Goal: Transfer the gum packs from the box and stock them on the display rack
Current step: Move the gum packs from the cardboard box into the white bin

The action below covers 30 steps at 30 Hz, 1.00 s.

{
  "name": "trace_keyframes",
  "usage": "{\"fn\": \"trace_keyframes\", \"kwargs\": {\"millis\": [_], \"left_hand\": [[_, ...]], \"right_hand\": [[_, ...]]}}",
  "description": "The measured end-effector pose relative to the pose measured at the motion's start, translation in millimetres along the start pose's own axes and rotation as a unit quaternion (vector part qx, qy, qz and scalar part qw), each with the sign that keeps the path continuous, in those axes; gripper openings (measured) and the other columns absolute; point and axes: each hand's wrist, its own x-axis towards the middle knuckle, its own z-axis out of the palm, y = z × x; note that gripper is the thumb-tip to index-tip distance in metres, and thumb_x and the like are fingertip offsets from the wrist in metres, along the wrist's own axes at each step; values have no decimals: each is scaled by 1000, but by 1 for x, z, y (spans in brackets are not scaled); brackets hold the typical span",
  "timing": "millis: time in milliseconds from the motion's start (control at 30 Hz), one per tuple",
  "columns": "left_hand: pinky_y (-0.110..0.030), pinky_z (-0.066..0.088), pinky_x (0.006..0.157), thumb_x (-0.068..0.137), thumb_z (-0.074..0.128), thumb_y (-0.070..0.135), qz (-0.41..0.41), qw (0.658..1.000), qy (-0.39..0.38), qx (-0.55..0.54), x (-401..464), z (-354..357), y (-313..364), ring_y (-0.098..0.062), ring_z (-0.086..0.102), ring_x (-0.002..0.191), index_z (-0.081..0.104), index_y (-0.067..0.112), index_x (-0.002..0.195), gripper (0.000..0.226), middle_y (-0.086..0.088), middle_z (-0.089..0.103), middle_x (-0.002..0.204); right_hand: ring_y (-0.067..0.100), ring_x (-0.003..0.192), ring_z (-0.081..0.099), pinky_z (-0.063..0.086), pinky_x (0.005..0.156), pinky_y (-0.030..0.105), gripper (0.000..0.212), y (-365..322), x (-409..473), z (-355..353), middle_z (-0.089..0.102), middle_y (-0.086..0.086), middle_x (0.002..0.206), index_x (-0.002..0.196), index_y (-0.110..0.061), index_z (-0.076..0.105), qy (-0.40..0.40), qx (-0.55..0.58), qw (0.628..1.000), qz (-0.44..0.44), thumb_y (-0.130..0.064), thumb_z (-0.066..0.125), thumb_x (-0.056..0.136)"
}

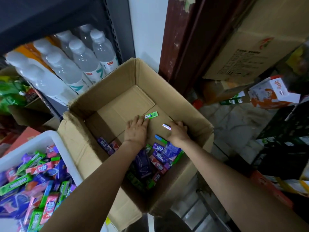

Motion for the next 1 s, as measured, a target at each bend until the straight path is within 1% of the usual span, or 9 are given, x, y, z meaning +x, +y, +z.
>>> {"fn": "trace_keyframes", "kwargs": {"millis": [133, 333, 467, 567, 667, 733, 800, 900, 1000], "left_hand": [[-39, 30, 106, 97, 45, 16, -42, 997, 49, -46, 5, -1, -2, -27, 34, 132, 40, 13, 138, 41, -8, 38, 142], [-37, 38, 98, 94, 52, 10, -77, 986, 68, -133, 23, 1, -1, -28, 41, 125, 32, 11, 138, 48, -11, 42, 135], [-40, 39, 100, 93, 51, 4, -84, 978, 22, -192, 19, 0, -4, -32, 44, 123, 38, 12, 137, 46, -15, 44, 134], [-41, 39, 101, 92, 55, 8, -103, 971, 43, -213, 2, -5, -7, -31, 41, 124, 40, 10, 134, 45, -14, 44, 133], [-28, 42, 91, 91, 59, 16, -7, 952, 31, -303, -16, -8, 2, -26, 53, 109, 55, 11, 118, 28, -11, 54, 120], [-20, 39, 83, 89, 62, 17, 47, 931, 2, -363, -22, -11, 14, -22, 56, 103, 61, 9, 108, 21, -7, 58, 112], [-20, 38, 83, 87, 65, 23, 73, 918, -33, -387, -24, -14, 23, -19, 55, 105, 62, 8, 112, 29, -3, 58, 111], [-27, 36, 95, 78, 73, 40, 102, 941, -92, -310, -23, -9, 31, -22, 44, 120, 54, 11, 127, 60, -7, 51, 126], [-31, 33, 98, 70, 78, 44, 69, 960, -88, -258, -23, -4, 30, -26, 36, 125, 50, 15, 130, 72, -9, 44, 131]], "right_hand": [[35, 128, 29, 31, 106, 38, 55, -6, 6, 4, 28, 15, 141, 139, -12, 37, -12, -46, 998, 28, -14, 59, 89], [36, 124, 39, 37, 101, 39, 58, -14, 10, 7, 35, 21, 136, 137, -11, 35, 19, -54, 997, 49, -11, 63, 86], [32, 118, 53, 44, 90, 32, 38, -16, 4, -2, 56, 17, 125, 126, -1, 50, 7, 33, 999, -13, -9, 58, 90], [29, 117, 54, 44, 96, 35, 35, -13, -4, -9, 58, 16, 125, 127, 0, 52, -17, 81, 996, -28, -5, 53, 92], [29, 127, 45, 38, 105, 38, 47, -5, -5, -13, 48, 13, 139, 138, -10, 43, -13, 56, 998, -11, -10, 54, 92], [32, 128, 43, 38, 105, 41, 50, 0, -5, -14, 44, 15, 141, 138, -10, 42, -8, 44, 999, 1, -11, 55, 91], [31, 127, 44, 40, 103, 40, 49, 5, -8, -14, 45, 16, 140, 137, -7, 43, -6, 72, 997, 13, -7, 54, 90], [31, 128, 45, 40, 102, 38, 45, 7, -12, -9, 47, 18, 139, 136, 0, 43, -2, 93, 995, 35, -1, 50, 91], [34, 122, 49, 44, 98, 38, 39, 4, -11, -2, 52, 22, 132, 129, 4, 49, 2, 101, 994, 53, 1, 48, 90]]}}
